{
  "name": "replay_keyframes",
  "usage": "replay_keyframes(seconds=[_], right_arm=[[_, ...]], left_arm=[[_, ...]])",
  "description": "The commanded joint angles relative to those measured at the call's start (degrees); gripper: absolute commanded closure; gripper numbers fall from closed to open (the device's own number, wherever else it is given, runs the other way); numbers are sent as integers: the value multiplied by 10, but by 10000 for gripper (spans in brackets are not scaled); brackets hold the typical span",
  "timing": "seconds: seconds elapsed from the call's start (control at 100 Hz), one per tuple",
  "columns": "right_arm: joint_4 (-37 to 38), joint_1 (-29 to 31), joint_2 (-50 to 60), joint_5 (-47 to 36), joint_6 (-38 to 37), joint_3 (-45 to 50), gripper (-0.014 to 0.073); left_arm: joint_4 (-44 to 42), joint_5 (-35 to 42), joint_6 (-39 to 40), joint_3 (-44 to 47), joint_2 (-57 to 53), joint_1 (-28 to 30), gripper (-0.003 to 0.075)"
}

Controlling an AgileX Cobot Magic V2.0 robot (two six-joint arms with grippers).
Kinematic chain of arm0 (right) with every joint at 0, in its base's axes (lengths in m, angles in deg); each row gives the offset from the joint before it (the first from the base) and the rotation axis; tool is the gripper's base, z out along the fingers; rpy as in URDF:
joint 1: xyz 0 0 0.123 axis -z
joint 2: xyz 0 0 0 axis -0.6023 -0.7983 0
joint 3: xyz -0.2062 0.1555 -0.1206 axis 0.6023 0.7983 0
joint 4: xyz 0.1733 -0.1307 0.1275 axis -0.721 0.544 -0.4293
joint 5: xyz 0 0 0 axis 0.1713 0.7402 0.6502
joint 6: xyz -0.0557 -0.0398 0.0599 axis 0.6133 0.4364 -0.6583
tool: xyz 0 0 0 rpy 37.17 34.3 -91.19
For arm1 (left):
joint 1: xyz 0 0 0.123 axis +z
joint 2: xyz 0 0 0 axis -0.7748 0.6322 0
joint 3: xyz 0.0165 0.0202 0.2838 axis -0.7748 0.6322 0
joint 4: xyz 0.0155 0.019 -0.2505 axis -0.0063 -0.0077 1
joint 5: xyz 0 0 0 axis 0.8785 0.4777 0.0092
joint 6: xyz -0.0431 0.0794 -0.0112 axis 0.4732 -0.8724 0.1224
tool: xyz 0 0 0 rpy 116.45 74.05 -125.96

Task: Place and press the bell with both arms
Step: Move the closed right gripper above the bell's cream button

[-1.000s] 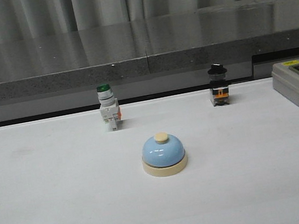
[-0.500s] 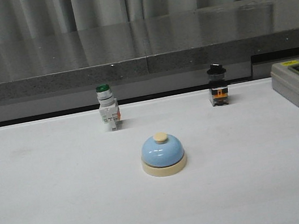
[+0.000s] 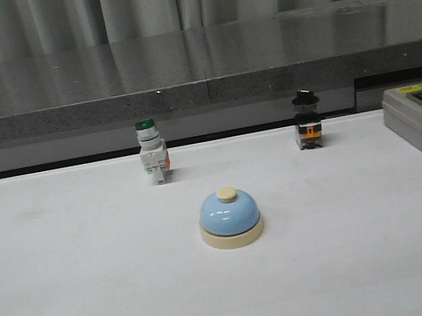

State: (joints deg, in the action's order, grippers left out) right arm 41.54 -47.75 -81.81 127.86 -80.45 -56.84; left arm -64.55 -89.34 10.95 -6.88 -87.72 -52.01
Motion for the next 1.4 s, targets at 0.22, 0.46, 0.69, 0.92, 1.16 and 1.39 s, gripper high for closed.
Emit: replay_keyframes(seconds=[0.22, 0.46, 0.69, 0.92, 1.16, 1.39], right_arm=[[-11, -103, -170, -53, 17, -93, 654], [-11, -161, -296, -58, 17, -173, 654], [-11, -206, -384, -58, 17, -248, 654], [-11, -232, -459, -58, 17, -309, 654], [-11, -234, -510, -55, 17, -344, 654], [-11, -234, -530, -55, 17, -344, 654]], left_arm=[[1, 51, 3, 24, -17, 1, 741], [1, 51, 3, 24, -17, 1, 741], [1, 51, 3, 24, -17, 1, 741], [1, 51, 3, 24, -17, 1, 741], [1, 51, 3, 24, -17, 1, 741], [1, 51, 3, 24, -17, 1, 741]])
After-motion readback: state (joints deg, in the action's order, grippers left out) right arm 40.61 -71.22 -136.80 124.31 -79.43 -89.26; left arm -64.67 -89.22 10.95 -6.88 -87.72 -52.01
